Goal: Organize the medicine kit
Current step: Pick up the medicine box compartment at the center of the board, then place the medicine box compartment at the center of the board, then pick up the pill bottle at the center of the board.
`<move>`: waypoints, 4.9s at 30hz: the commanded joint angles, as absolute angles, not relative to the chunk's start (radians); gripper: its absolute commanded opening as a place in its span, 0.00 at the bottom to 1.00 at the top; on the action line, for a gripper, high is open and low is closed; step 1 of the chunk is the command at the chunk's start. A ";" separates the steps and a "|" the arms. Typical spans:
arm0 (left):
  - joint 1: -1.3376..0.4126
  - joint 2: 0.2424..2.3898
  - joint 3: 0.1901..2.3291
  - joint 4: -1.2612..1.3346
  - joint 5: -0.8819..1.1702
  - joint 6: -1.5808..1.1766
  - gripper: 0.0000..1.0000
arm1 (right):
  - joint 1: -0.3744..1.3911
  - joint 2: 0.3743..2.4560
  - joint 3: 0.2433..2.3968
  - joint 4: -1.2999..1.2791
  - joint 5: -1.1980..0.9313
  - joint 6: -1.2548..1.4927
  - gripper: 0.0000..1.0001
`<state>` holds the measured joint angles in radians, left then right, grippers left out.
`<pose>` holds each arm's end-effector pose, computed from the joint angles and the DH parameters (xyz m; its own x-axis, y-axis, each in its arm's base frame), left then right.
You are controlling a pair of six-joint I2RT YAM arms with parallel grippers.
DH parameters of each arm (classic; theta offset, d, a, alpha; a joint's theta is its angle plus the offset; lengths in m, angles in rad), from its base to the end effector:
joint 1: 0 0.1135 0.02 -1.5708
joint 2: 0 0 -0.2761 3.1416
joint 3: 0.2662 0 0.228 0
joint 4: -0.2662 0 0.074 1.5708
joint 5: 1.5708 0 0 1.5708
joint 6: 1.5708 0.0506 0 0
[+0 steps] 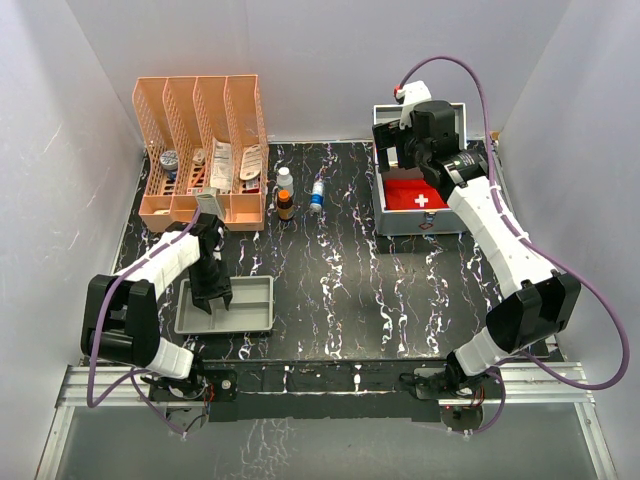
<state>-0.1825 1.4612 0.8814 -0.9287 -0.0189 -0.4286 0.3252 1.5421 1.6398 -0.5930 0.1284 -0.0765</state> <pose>0.2111 -0.0380 0.1933 -0.9676 -0.2439 -0.0645 -0.2439 0.9698 -0.0087 0.3190 0.1007 0.4116 -0.4330 -0.2260 -0.8726 -0.2439 0.9613 -0.1279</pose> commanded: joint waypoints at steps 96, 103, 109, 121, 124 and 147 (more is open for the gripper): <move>-0.628 1.727 1.330 -0.828 -0.078 -0.571 0.56 | 0.279 1.275 1.368 -0.465 0.154 -0.054 0.98; -0.629 1.710 1.475 -0.799 -0.194 -0.463 0.61 | 0.278 1.283 1.372 -0.451 0.148 -0.050 0.98; -0.629 1.777 1.548 -0.547 -0.298 -0.330 0.77 | 0.275 1.290 1.374 -0.404 0.171 -0.018 0.98; -0.617 1.904 1.459 -0.213 -0.465 -0.309 0.98 | 0.262 1.314 1.457 -0.433 0.161 0.007 0.98; -0.607 1.909 1.431 -0.160 -0.495 -0.313 0.98 | 0.261 1.319 1.451 -0.433 0.150 0.013 0.98; -0.573 2.014 1.283 0.166 -0.580 -0.411 0.96 | 0.254 1.413 1.522 -0.504 0.076 0.020 0.98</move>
<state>-0.5808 2.0026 1.3006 0.0349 -0.5327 -0.3916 0.2592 1.3979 1.4532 -0.5148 0.1024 0.0063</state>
